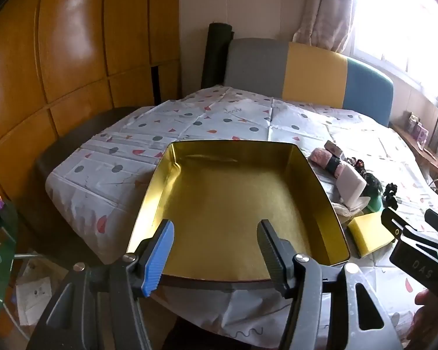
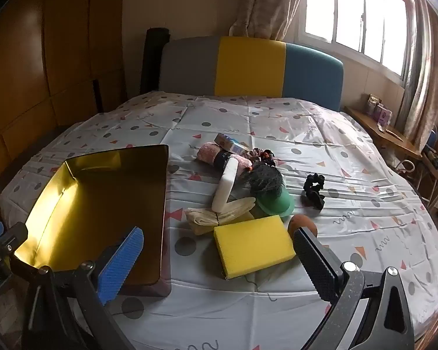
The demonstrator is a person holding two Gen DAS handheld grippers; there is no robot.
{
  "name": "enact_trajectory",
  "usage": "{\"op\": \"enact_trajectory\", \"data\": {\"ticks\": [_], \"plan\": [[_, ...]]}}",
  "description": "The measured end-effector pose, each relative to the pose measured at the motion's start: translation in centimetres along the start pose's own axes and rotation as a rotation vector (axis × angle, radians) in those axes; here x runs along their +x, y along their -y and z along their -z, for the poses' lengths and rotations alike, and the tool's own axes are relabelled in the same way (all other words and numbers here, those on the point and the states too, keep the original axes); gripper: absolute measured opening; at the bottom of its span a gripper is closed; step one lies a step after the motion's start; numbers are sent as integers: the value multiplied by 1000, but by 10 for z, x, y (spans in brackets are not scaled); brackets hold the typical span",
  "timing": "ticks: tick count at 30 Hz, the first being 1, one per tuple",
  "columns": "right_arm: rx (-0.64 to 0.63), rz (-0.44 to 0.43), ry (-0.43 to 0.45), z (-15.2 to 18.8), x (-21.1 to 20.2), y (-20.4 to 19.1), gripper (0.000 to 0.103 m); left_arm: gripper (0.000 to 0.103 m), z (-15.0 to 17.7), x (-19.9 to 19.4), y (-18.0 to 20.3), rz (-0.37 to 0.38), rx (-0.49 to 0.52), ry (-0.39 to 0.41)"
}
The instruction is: Organize soft objects
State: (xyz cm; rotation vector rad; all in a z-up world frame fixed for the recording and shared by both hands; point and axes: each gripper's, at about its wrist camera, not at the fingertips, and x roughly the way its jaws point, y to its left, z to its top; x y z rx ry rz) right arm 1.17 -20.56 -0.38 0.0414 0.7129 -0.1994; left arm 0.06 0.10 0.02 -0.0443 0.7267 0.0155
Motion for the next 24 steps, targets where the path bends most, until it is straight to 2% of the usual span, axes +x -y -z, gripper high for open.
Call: {"op": "enact_trajectory", "data": {"ticks": [1, 2, 9, 11, 24], "plan": [[12, -9, 19, 0, -1, 0, 103, 60, 0, -1, 2, -32, 30, 24], [13, -10, 22, 0, -1, 0, 103, 60, 1, -1, 2, -34, 28, 23], [9, -8, 16, 0, 0, -3, 103, 60, 11, -7, 15, -32, 16, 8], [6, -7, 14, 0, -1, -5, 103, 60, 5, 2, 2, -12, 1, -14], [-4, -16, -2, 1, 1, -8, 103, 60, 5, 7, -1, -3, 14, -35]]}}
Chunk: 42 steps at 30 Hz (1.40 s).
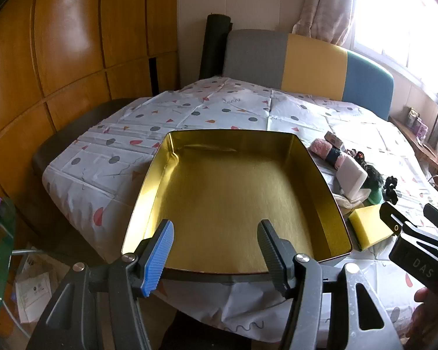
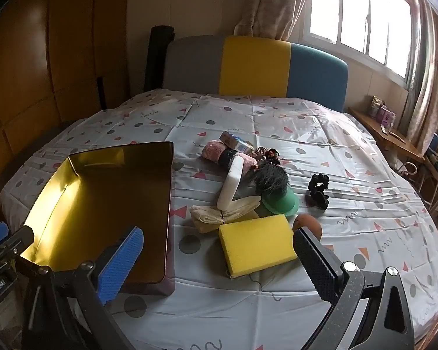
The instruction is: Organize soft objects
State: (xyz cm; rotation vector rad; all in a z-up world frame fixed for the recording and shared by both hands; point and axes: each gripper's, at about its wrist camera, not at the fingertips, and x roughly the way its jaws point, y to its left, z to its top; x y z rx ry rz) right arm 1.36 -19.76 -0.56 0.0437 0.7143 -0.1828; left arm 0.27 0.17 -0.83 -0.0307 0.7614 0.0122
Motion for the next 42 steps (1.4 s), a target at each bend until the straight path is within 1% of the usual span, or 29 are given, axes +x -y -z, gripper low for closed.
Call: {"op": "enact_trajectory", "data": {"ticks": [14, 25, 42], "plan": [[1, -3, 6, -2, -2, -1, 103, 61, 1, -2, -2, -2, -1, 11], [-7, -8, 7, -2, -1, -4, 103, 61, 1, -1, -3, 6, -2, -8], [-1, -20, 2, 0, 3, -3, 103, 61, -2, 0, -1, 8, 2, -13]]}}
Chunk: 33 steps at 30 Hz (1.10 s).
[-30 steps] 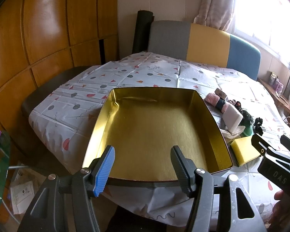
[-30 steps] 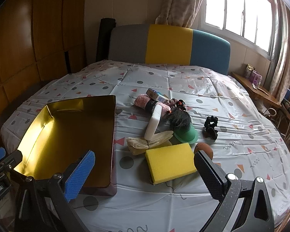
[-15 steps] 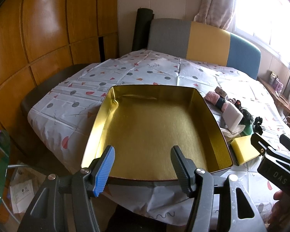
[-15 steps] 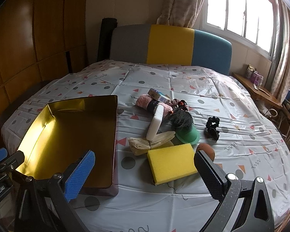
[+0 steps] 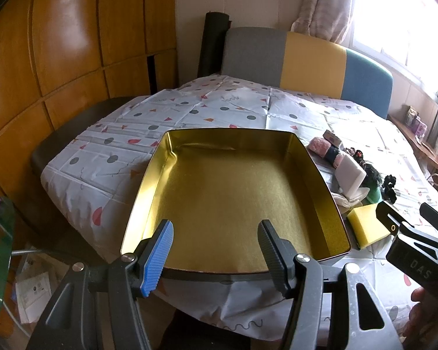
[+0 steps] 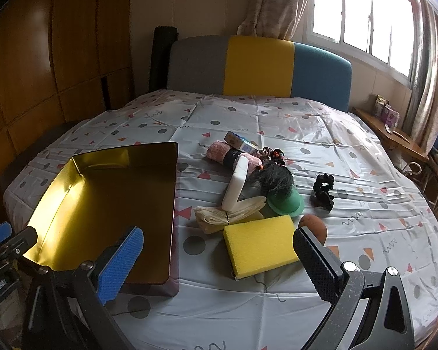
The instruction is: Organize soft objects
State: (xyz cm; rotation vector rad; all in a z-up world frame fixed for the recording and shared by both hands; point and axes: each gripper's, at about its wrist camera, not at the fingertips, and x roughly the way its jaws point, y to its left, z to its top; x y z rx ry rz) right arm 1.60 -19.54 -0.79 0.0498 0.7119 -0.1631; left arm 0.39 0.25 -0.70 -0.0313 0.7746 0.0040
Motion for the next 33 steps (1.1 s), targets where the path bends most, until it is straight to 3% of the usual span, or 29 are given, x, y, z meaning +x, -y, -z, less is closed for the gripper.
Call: {"op": "enact_trajectory", "data": {"ticks": [33], "plan": [[34, 0, 2, 1, 1, 14, 103, 61, 3, 2, 6, -8, 32, -10]]}}
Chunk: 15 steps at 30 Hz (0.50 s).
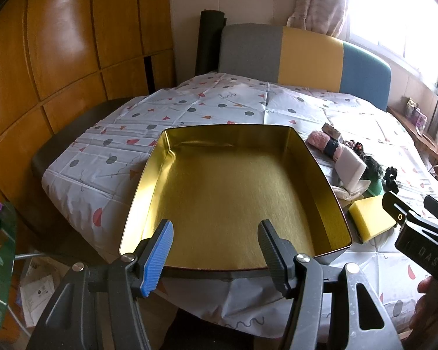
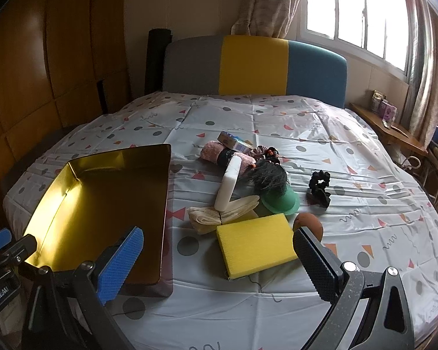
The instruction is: Organize soft objects
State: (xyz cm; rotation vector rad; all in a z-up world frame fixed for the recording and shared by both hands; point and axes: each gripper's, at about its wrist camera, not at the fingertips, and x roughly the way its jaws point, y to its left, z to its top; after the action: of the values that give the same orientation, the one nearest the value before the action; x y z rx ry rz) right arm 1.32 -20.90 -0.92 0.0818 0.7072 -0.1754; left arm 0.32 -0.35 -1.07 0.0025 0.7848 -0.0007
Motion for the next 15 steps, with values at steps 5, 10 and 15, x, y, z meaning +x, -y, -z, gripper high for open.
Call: {"op": "enact_trajectory", "data": {"ticks": [5, 10, 15], "plan": [[4, 3, 2, -1, 0, 4, 103, 61, 1, 1, 2, -2, 9, -2], [28, -1, 11, -5, 0, 16, 103, 61, 0, 1, 7, 13, 29, -2], [108, -9, 3, -14, 6, 54, 103, 76, -7, 1, 14, 193, 43, -12]]}}
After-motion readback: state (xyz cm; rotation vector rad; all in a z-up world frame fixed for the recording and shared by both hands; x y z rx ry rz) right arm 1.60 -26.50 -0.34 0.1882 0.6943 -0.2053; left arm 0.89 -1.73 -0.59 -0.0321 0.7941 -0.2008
